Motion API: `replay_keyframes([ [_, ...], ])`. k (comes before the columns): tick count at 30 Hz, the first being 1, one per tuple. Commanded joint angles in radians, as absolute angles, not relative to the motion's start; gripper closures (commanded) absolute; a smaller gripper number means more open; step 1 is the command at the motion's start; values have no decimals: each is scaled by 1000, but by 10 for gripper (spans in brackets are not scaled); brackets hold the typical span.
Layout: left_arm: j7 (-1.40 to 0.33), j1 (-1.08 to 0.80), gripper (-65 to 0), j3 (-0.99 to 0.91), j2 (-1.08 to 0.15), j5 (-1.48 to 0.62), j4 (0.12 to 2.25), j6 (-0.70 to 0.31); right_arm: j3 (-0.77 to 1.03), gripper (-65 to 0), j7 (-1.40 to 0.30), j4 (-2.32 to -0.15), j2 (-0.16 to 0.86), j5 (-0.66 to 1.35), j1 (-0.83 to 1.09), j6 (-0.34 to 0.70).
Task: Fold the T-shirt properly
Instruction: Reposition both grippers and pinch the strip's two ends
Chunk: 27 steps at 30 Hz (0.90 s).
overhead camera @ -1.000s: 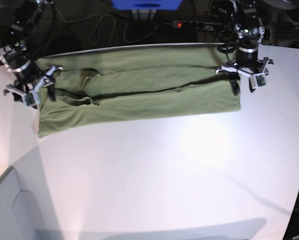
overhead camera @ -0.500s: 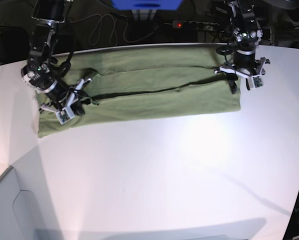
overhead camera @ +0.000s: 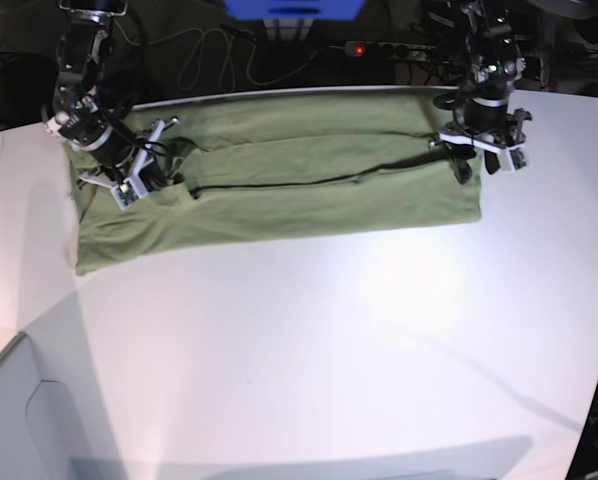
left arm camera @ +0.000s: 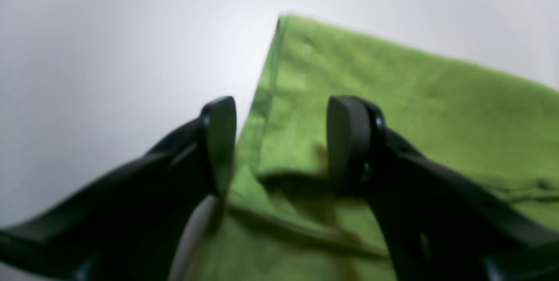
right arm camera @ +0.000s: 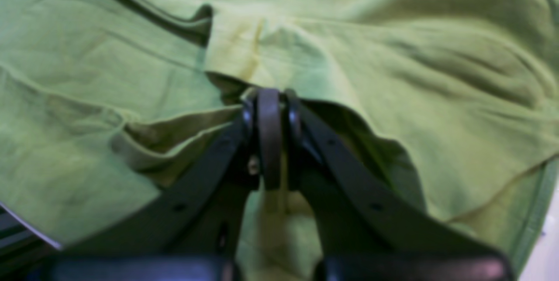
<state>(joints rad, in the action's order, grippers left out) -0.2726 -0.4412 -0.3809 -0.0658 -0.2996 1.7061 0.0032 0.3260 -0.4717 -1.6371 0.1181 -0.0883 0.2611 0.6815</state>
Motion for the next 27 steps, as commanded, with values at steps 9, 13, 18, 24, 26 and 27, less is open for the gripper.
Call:
replay_keyframes([
  [9, -245, -449, -322, -384, -71, -305, 1713, 5, 332, 0, -449, -1873, 128, -67, 291, 698],
  [13, -245, -452, -322, -384, -71, -305, 1689, 7, 332, 0, -449, -1871, 128, -67, 288, 698],
  [18, -242, -444, -322, -384, -71, -305, 1630, 7, 332, 0, -449, -1871, 127, -67, 291, 698],
  [24, -239, -444, -318, -384, -71, -305, 1612, 5, 332, 0, -449, -1871, 127, -67, 289, 698],
  [26, -239, -444, -317, -384, -71, -305, 1612, 4, 332, 0, -449, -1871, 127, -67, 288, 698],
  [27, -240, -444, -316, -384, -71, -305, 1612, 4, 332, 0, -449, -1871, 127, -67, 288, 698],
])
